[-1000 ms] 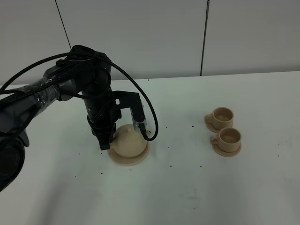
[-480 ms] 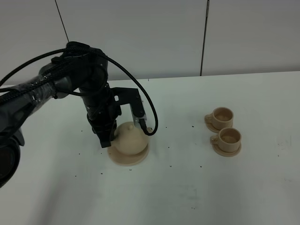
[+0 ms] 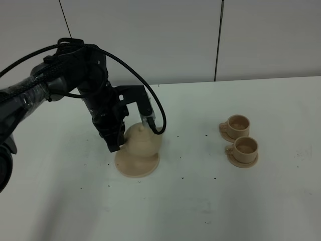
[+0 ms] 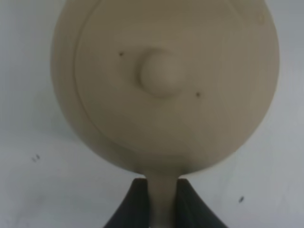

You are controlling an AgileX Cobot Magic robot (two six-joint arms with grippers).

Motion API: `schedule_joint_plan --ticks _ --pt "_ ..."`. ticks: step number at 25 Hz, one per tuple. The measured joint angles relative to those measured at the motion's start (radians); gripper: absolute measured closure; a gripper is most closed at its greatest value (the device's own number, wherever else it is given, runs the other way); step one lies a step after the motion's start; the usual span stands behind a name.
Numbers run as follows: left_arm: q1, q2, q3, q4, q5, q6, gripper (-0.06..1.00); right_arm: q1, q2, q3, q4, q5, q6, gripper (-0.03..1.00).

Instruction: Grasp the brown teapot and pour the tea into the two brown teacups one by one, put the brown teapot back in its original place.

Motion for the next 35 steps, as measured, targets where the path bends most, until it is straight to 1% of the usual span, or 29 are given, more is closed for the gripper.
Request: schedule_joint_plan --ticks 5,8,16,23,27,35 --pt "0.0 -0.01 0.0 -0.081 -0.059 0.026 0.78 0.0 0.0 0.0 0.0 0.0 0.0 0.73" --pt "-0.001 -0.01 0.0 -0.101 -0.087 0.028 0.78 0.0 0.0 0.0 0.0 -0.001 0.0 0.73" --pt "-0.001 -0.01 0.001 -0.132 -0.103 0.03 0.78 0.0 0.0 0.0 0.0 -0.001 0.0 0.73" --pt "-0.001 -0.01 0.001 -0.132 -0.114 0.03 0.78 0.0 0.0 0.0 0.0 -0.001 0.0 0.73" --pt "-0.007 -0.01 0.002 -0.145 -0.152 0.032 0.78 0.0 0.0 0.0 0.0 -0.001 0.0 0.73" --pt "-0.042 -0.01 0.008 -0.149 -0.231 0.083 0.78 0.0 0.0 0.0 0.0 -0.001 0.0 0.73"
